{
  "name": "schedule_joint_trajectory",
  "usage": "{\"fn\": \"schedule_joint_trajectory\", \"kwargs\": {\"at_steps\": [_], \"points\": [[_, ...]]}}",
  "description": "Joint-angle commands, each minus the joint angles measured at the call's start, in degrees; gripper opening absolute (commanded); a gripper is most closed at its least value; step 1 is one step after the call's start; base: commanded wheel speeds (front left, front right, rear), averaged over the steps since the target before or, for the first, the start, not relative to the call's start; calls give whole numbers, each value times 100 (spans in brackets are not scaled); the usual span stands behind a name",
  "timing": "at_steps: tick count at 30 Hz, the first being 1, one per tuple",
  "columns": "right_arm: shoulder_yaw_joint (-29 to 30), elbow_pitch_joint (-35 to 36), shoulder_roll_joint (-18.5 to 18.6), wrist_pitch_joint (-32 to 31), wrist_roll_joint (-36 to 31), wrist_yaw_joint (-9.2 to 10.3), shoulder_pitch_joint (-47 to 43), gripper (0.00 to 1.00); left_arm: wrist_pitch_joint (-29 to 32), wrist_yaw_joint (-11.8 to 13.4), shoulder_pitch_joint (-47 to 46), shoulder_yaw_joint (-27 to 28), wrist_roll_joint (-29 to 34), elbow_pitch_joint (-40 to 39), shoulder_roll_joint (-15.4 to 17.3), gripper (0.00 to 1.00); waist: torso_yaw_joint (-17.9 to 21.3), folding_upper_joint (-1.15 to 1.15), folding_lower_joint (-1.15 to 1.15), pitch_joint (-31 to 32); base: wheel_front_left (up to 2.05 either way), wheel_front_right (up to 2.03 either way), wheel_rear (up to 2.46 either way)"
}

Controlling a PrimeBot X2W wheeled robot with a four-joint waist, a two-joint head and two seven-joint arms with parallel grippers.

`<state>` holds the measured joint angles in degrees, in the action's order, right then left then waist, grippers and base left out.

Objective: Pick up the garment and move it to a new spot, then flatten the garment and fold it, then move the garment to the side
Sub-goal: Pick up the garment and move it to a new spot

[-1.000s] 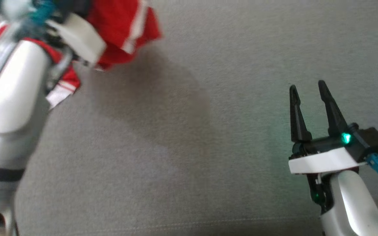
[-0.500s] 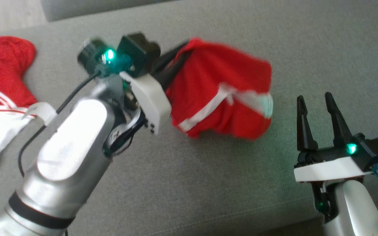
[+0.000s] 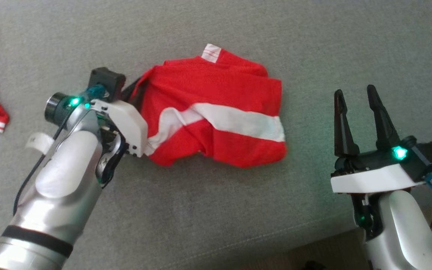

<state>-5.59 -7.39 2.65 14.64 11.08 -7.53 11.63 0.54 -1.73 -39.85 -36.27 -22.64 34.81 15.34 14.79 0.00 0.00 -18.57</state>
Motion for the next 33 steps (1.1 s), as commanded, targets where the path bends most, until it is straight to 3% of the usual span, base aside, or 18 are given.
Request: {"fn": "schedule_joint_trajectory", "kwargs": {"at_steps": [1,2,9,15,23,33], "points": [[-139,166,22,36,-12,4,108,100,-114,68,-298,244,51,-96,99,64,-36,0,0,12,0,0,0],[-139,162,22,36,-28,4,106,100,-231,132,-286,249,63,32,42,100,-74,0,0,26,0,0,0],[-114,65,22,36,-188,4,44,100,-1080,404,-94,217,86,487,-396,100,-398,0,0,212,0,0,0],[-1,-8,22,36,-289,4,-69,100,-1470,513,376,248,4,267,-650,100,-708,0,0,498,0,0,0],[67,-129,22,36,-333,4,-310,100,-1550,734,1452,501,-34,-705,-562,100,-1012,0,0,1087,0,0,0],[193,-312,22,36,-415,4,-895,100,-1553,1217,3256,1135,30,-2161,-525,100,-1229,0,0,1902,0,0,0]]}}
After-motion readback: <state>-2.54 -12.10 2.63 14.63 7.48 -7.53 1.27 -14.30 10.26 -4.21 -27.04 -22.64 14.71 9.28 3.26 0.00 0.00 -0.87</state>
